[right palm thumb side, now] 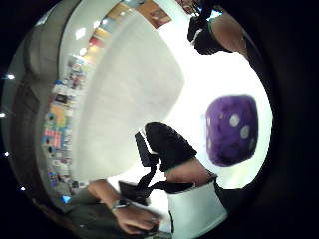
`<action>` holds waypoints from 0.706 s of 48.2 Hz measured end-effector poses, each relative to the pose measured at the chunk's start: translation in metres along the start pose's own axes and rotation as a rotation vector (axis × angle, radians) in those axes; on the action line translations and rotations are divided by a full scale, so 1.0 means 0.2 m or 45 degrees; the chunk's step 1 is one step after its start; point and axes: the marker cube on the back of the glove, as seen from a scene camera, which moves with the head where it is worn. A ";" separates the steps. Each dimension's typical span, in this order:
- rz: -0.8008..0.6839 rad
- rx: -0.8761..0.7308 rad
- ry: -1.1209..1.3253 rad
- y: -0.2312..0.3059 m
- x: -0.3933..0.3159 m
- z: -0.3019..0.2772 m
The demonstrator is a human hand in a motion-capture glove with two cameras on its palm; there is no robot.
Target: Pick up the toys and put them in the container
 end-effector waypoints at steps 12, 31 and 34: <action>-0.040 0.216 0.062 0.07 -0.01 0.18; -0.244 0.470 -0.153 0.38 -0.17 -0.45; -0.315 0.576 -0.179 0.43 -0.26 -0.65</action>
